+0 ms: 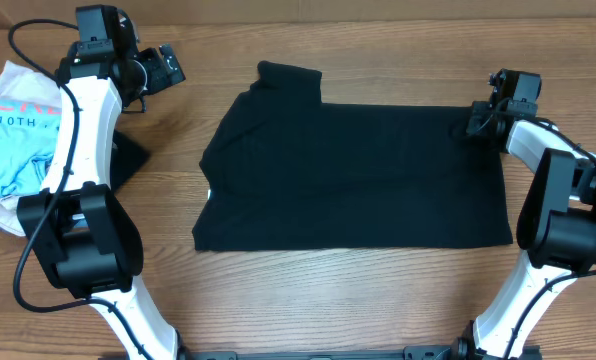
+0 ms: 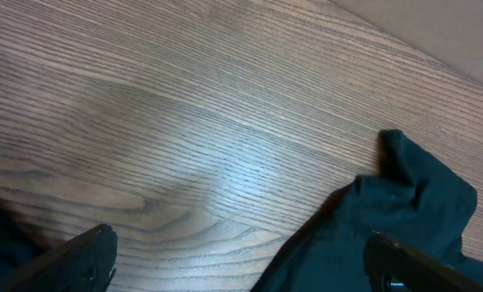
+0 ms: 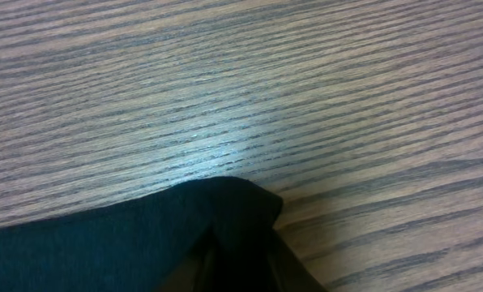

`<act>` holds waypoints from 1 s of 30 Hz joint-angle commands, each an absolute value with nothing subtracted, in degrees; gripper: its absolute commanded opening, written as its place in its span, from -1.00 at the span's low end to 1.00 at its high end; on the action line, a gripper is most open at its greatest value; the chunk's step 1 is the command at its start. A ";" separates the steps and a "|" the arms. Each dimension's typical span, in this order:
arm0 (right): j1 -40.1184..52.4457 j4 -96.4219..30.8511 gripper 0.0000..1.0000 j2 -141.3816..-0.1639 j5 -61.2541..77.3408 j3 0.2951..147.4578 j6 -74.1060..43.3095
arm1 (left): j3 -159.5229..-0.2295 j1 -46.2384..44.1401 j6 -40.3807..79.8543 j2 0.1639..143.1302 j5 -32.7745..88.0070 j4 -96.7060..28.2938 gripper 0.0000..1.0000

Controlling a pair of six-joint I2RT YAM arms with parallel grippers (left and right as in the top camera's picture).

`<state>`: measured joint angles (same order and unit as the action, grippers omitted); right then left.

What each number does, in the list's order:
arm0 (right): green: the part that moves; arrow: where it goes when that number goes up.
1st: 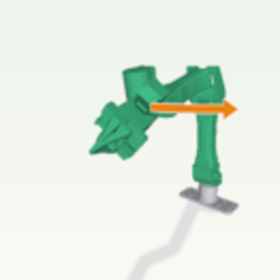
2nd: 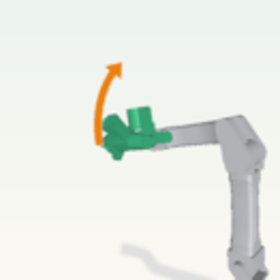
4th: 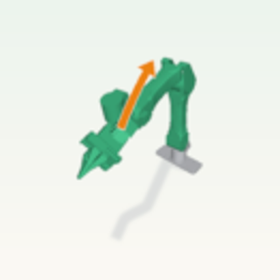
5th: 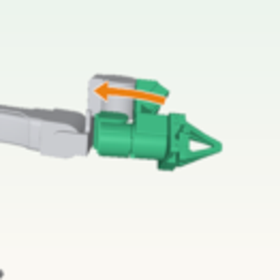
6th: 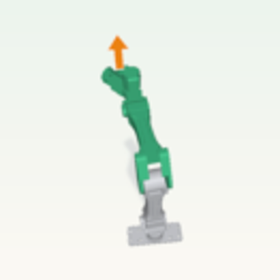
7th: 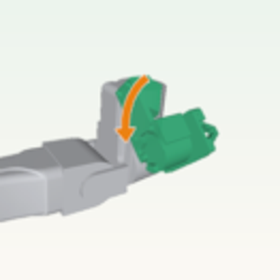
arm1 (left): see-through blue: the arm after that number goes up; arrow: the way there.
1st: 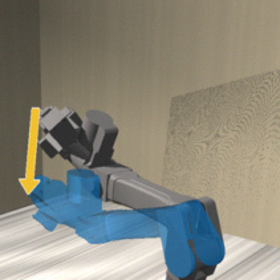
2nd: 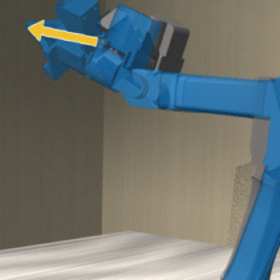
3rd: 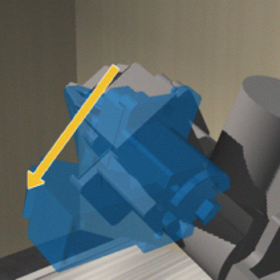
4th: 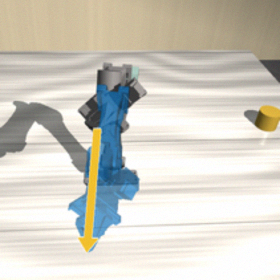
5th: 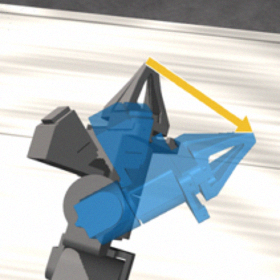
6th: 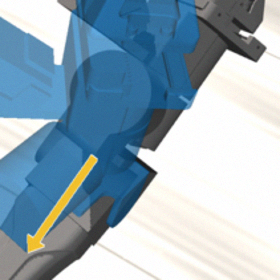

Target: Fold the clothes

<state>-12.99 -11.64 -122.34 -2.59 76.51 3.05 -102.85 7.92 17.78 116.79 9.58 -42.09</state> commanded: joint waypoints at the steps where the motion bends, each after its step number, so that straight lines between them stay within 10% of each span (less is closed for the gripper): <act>1: -12.88 -12.45 -0.65 -123.57 -3.33 76.95 3.44 | -103.63 8.12 16.69 116.66 9.02 -41.95 1.00; 10: -12.88 -11.79 -0.87 -123.57 -3.33 76.95 3.46 | -103.63 8.12 18.63 116.66 10.98 -38.50 1.00; 16: -12.88 -12.08 -0.92 -123.57 -3.33 76.95 3.46 | -103.63 7.05 18.48 116.68 33.28 -33.15 0.85; 23: -12.88 -11.90 -0.92 -123.57 -3.31 76.95 3.44 | -103.63 -9.82 19.88 118.19 7.75 -28.18 0.38; 30: -12.88 -12.23 -0.92 -123.57 -3.31 76.95 3.44 | -103.66 -17.67 24.56 128.14 2.17 -18.37 0.45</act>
